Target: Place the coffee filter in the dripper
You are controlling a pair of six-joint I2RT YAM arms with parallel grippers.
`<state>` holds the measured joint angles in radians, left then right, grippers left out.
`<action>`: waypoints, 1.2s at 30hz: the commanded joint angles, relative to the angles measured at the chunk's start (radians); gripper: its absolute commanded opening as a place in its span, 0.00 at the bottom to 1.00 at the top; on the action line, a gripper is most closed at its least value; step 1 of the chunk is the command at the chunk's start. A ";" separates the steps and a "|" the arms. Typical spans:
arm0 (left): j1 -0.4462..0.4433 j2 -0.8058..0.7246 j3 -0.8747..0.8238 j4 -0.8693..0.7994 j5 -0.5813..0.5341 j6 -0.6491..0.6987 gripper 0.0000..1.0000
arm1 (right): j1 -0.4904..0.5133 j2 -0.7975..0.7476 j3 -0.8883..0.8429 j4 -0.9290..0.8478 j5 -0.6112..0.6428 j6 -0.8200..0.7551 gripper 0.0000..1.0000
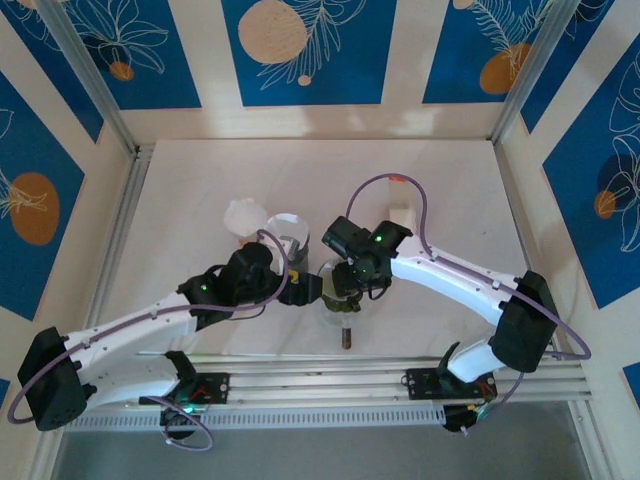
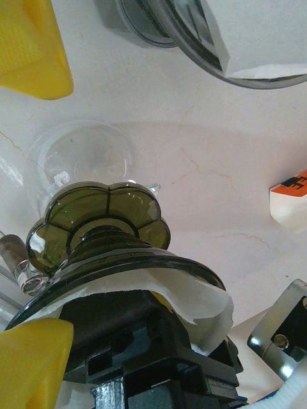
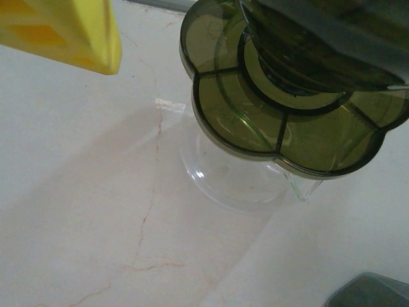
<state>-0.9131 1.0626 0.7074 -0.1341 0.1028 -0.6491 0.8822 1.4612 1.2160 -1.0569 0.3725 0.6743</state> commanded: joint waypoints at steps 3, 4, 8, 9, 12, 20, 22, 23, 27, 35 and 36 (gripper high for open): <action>-0.008 -0.033 -0.014 0.017 -0.025 -0.016 0.91 | -0.004 0.021 -0.037 0.010 0.011 -0.002 0.68; -0.007 -0.042 -0.018 0.019 -0.031 -0.017 0.92 | -0.003 0.020 -0.040 0.012 0.011 -0.001 0.68; -0.007 -0.061 -0.020 0.038 -0.040 -0.008 0.96 | -0.001 0.017 -0.043 0.017 0.011 0.002 0.68; -0.007 -0.062 -0.020 0.049 -0.036 -0.007 0.97 | 0.001 0.016 -0.040 0.017 0.014 0.001 0.68; -0.008 -0.052 -0.017 0.073 -0.031 -0.006 0.98 | 0.002 0.012 -0.030 0.013 0.019 -0.001 0.68; -0.007 0.021 0.006 0.071 -0.037 -0.015 0.94 | 0.008 0.005 -0.020 0.009 0.023 0.005 0.68; -0.007 0.031 0.004 0.062 -0.045 -0.018 0.92 | 0.010 0.000 -0.016 0.006 0.028 0.007 0.68; -0.007 0.035 0.004 0.056 -0.045 -0.019 0.91 | 0.010 -0.004 -0.012 0.002 0.029 0.008 0.68; -0.007 0.044 0.009 0.029 -0.056 -0.020 0.88 | 0.010 -0.027 0.004 -0.006 0.040 0.007 0.68; -0.007 0.040 0.006 0.031 -0.054 -0.021 0.86 | 0.009 -0.092 0.076 -0.048 0.081 0.009 0.69; -0.008 0.039 0.004 0.030 -0.054 -0.020 0.86 | 0.009 -0.103 0.087 -0.055 0.088 0.010 0.69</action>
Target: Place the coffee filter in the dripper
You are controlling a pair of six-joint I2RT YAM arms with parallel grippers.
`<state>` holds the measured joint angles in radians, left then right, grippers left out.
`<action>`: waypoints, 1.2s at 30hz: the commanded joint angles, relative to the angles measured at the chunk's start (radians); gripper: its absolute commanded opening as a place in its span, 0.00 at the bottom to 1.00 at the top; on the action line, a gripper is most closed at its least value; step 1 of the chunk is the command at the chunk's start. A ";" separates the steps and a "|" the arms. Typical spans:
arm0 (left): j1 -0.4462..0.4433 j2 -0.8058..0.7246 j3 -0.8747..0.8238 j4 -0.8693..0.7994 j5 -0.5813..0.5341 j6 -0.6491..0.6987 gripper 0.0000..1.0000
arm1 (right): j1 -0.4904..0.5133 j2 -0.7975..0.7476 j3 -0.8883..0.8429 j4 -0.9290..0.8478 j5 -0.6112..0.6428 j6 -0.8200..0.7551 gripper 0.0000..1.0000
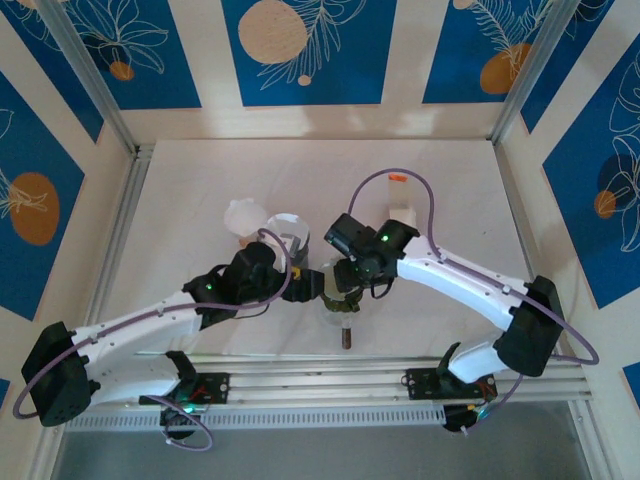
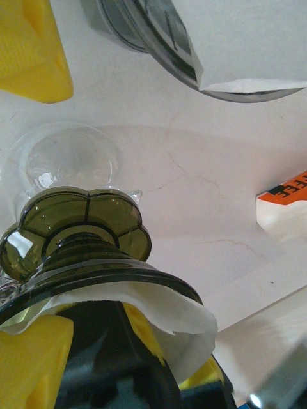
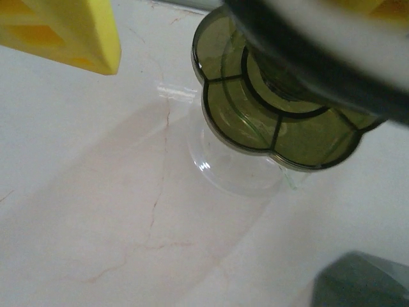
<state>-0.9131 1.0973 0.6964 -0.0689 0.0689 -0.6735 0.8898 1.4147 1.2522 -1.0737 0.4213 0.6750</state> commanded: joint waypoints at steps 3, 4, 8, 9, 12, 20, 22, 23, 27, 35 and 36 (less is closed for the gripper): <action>-0.007 -0.003 0.015 -0.034 -0.020 0.000 0.87 | 0.001 -0.099 0.084 -0.059 0.054 0.011 0.69; -0.007 -0.006 0.015 -0.034 -0.020 0.000 0.87 | 0.001 -0.116 0.093 -0.066 0.059 0.012 0.69; -0.007 -0.021 0.020 -0.040 -0.026 0.000 0.90 | 0.004 -0.193 0.108 -0.094 0.066 0.023 0.69; -0.007 -0.028 0.020 -0.040 -0.027 -0.001 0.91 | 0.008 -0.217 0.098 -0.093 0.066 0.027 0.69; -0.007 -0.050 0.029 -0.045 -0.030 -0.002 0.94 | 0.030 -0.320 0.036 -0.065 0.067 0.043 0.69; -0.007 -0.121 0.078 -0.067 -0.021 -0.015 1.00 | 0.100 -0.550 -0.134 -0.025 0.063 0.097 0.69; -0.008 -0.151 0.098 -0.093 -0.039 -0.002 1.00 | 0.119 -0.587 -0.175 -0.011 0.057 0.106 0.68; -0.008 -0.171 0.113 -0.117 -0.063 0.018 1.00 | 0.131 -0.604 -0.196 -0.005 0.063 0.115 0.68; 0.020 -0.262 0.184 -0.260 -0.217 0.118 1.00 | 0.154 -0.649 -0.244 0.014 0.097 0.134 0.68; 0.376 -0.366 0.227 -0.380 -0.246 0.150 0.90 | 0.171 -0.698 -0.283 0.046 0.143 0.131 0.68; 0.424 -0.362 0.225 -0.375 -0.229 0.134 0.87 | 0.172 -0.702 -0.286 0.052 0.144 0.129 0.67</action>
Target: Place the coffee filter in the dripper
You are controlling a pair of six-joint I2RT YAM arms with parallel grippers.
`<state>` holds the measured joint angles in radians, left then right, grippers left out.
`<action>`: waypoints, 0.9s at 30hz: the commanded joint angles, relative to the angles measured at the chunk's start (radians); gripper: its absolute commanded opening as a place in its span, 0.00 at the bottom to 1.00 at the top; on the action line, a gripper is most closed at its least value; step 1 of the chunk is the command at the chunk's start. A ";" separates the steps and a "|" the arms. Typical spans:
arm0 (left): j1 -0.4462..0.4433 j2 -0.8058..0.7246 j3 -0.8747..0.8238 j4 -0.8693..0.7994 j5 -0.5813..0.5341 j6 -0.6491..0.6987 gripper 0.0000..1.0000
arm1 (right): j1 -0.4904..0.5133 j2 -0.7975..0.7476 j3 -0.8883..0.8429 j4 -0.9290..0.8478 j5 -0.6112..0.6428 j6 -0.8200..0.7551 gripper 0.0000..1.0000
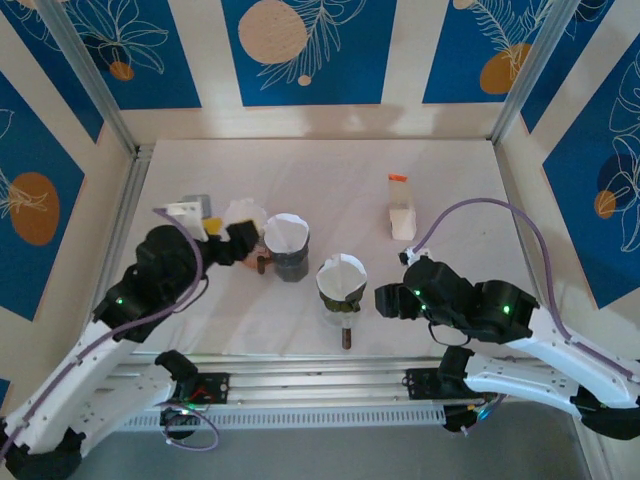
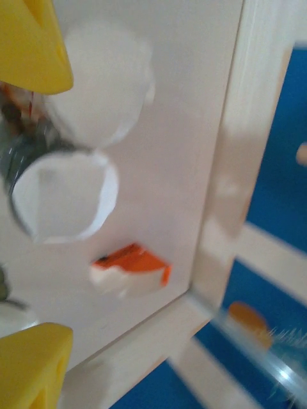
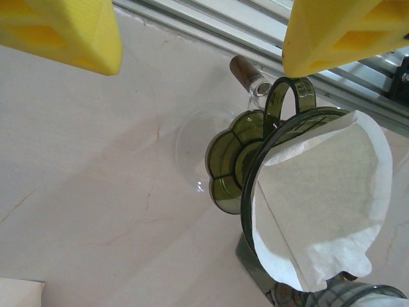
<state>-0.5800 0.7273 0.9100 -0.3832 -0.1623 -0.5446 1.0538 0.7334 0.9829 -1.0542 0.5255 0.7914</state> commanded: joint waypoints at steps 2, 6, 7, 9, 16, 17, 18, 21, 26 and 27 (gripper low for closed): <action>0.224 0.025 -0.007 -0.037 0.073 -0.040 0.77 | 0.008 -0.032 -0.024 0.051 0.034 0.002 0.67; 0.485 0.090 -0.101 0.073 0.246 -0.169 0.59 | 0.012 -0.051 -0.032 0.063 0.036 -0.006 0.67; 0.539 0.114 -0.133 0.121 0.294 -0.203 0.55 | 0.014 -0.057 -0.036 0.070 0.036 -0.010 0.67; 0.594 0.180 -0.188 0.193 0.327 -0.247 0.45 | 0.014 -0.065 -0.044 0.082 0.036 -0.013 0.67; 0.609 0.443 -0.293 0.460 0.383 -0.347 0.05 | 0.014 -0.068 -0.043 0.106 0.041 -0.032 0.66; 0.609 0.478 -0.297 0.490 0.389 -0.356 0.00 | 0.014 -0.068 -0.040 0.105 0.041 -0.036 0.66; 0.609 0.505 -0.299 0.507 0.393 -0.366 0.00 | 0.014 -0.067 -0.040 0.103 0.045 -0.035 0.66; 0.609 0.595 -0.322 0.606 0.414 -0.411 0.00 | 0.013 -0.071 -0.036 0.098 0.054 -0.040 0.66; 0.605 0.739 -0.378 0.830 0.475 -0.518 0.00 | 0.014 -0.072 -0.026 0.089 0.068 -0.047 0.67; 0.601 0.759 -0.384 0.863 0.485 -0.533 0.00 | 0.013 -0.072 -0.023 0.084 0.072 -0.047 0.67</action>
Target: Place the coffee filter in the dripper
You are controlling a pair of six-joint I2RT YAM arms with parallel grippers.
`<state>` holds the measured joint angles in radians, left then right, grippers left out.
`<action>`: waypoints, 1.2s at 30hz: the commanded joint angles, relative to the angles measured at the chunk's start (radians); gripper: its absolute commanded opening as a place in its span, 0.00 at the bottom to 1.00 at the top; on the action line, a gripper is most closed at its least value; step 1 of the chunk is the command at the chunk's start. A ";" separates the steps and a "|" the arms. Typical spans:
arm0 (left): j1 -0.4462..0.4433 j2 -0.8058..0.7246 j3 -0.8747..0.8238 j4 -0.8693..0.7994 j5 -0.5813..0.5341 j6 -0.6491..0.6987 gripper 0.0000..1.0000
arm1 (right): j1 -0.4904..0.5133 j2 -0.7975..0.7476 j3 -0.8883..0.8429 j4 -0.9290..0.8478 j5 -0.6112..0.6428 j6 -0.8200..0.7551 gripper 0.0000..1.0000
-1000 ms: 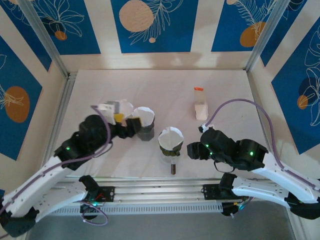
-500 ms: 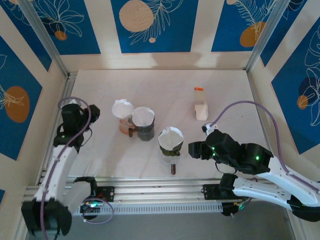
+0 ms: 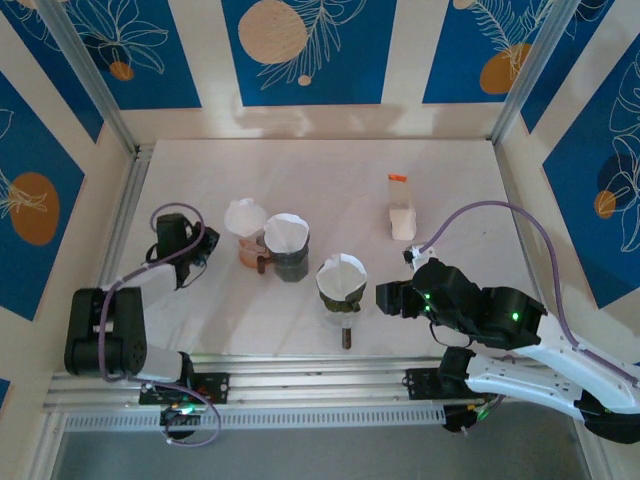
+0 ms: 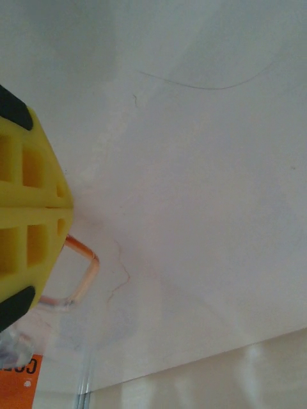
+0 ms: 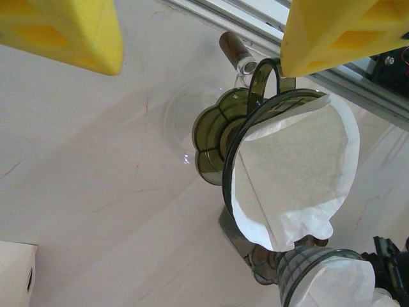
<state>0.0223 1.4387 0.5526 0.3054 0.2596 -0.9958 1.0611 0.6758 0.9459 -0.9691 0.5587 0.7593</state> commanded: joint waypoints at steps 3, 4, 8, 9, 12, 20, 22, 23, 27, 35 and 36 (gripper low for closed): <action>-0.020 0.088 -0.055 0.257 0.070 -0.115 0.00 | 0.005 -0.016 0.021 -0.013 0.052 -0.020 0.67; -0.025 0.095 -0.060 0.275 0.069 -0.122 0.00 | 0.005 -0.018 0.022 -0.014 0.053 -0.021 0.67; -0.045 0.122 -0.069 0.315 0.075 -0.141 0.00 | 0.003 -0.018 0.022 -0.016 0.058 -0.022 0.67; -0.050 0.128 -0.072 0.325 0.075 -0.145 0.00 | 0.003 -0.018 0.022 -0.016 0.059 -0.022 0.67; -0.069 0.156 -0.070 0.350 0.080 -0.151 0.00 | 0.002 -0.018 0.022 -0.019 0.063 -0.020 0.67; -0.102 0.195 -0.077 0.403 0.075 -0.179 0.00 | 0.001 -0.028 0.021 -0.027 0.073 -0.008 0.67; -0.114 0.201 -0.074 0.408 0.073 -0.182 0.00 | 0.002 -0.031 0.017 -0.029 0.074 -0.005 0.67; -0.122 0.205 -0.072 0.411 0.070 -0.182 0.00 | 0.002 -0.031 0.016 -0.031 0.075 -0.002 0.67; -0.155 0.226 -0.062 0.427 0.063 -0.190 0.00 | 0.002 -0.034 0.013 -0.034 0.080 0.005 0.67; -0.225 0.273 -0.027 0.437 0.037 -0.196 0.00 | 0.002 -0.036 0.011 -0.039 0.085 0.015 0.67; -0.233 0.278 -0.021 0.440 0.034 -0.196 0.00 | 0.002 -0.036 0.012 -0.040 0.086 0.015 0.67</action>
<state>-0.1776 1.6970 0.5068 0.7189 0.3012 -1.1885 1.0611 0.6552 0.9470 -0.9920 0.6083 0.7540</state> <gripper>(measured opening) 0.064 0.667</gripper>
